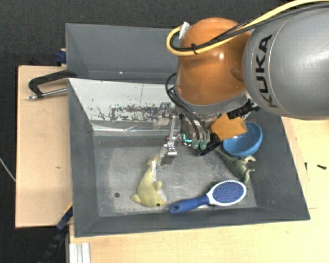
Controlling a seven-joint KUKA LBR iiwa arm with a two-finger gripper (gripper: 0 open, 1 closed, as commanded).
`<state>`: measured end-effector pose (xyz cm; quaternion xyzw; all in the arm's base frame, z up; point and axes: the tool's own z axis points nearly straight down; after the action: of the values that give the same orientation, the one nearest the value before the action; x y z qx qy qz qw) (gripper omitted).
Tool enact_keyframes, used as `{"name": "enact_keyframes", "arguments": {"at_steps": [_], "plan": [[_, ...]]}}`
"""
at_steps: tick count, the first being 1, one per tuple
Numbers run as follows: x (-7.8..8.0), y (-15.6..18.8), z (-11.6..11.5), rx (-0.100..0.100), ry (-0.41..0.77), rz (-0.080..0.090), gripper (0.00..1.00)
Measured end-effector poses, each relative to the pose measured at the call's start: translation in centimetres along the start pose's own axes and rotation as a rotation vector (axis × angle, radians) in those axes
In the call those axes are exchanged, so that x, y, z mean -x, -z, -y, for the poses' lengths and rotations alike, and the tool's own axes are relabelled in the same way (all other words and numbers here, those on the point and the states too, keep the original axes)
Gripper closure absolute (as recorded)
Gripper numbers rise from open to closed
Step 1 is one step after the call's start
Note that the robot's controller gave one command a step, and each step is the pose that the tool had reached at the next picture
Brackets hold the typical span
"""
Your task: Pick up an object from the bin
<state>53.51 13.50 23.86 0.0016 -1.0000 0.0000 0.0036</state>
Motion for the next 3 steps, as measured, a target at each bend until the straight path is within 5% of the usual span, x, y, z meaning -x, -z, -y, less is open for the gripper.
{"name": "enact_keyframes", "arguments": {"at_steps": [1,2,3], "plan": [[-2.0,-16.2,-3.0,-0.001,0.543,0.007,0.0],[-3.6,-13.7,-0.8,-0.003,1.007,0.012,0.0],[1.2,-11.3,-2.9,-0.005,1.298,0.016,0.0]]}}
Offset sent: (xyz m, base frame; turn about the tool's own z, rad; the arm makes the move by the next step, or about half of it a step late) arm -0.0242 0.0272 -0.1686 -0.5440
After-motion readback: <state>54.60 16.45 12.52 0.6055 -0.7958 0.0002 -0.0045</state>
